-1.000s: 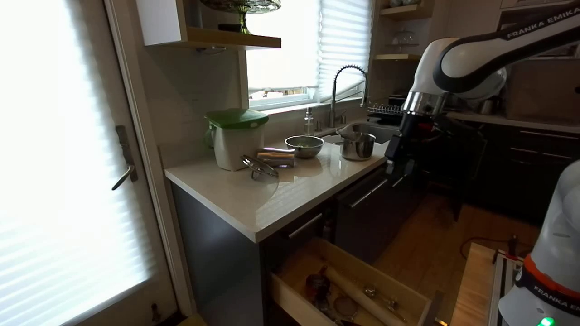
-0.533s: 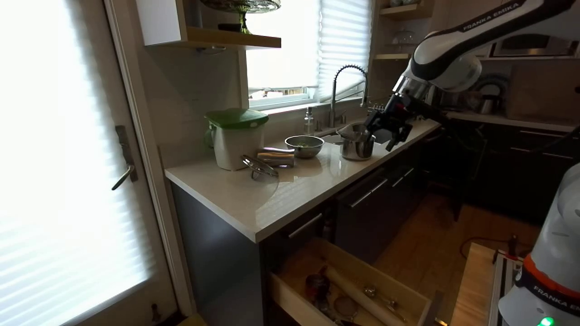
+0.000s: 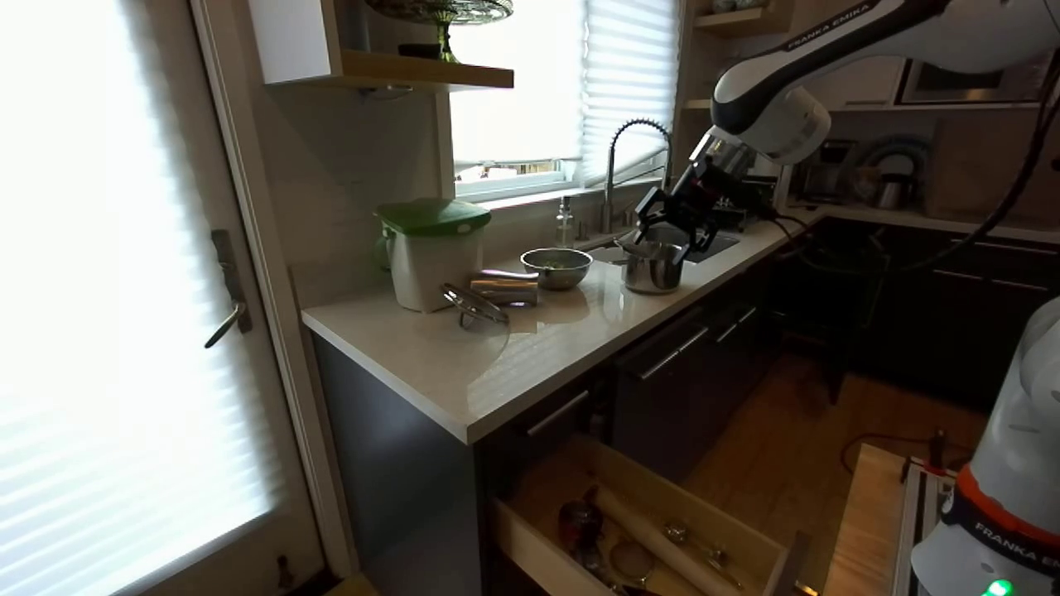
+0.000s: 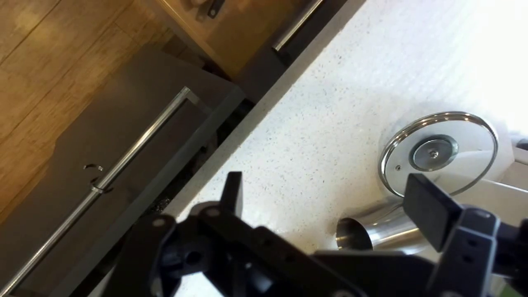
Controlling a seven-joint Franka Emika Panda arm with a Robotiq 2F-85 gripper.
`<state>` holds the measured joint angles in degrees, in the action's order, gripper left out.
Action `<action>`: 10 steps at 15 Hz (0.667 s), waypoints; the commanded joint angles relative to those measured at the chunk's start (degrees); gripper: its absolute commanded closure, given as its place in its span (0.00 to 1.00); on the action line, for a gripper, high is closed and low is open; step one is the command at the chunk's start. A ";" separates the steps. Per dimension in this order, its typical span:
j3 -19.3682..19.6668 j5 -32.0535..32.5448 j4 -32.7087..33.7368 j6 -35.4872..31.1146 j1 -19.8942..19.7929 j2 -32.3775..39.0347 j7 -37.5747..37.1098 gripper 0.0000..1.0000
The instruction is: Pick the metal cup and position it upright
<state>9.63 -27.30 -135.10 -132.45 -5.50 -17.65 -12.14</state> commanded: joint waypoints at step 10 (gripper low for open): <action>1.27 -15.65 3.95 -14.98 5.88 9.11 5.10 0.00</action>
<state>9.47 -31.63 -134.86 -136.92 -4.77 -16.97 -11.63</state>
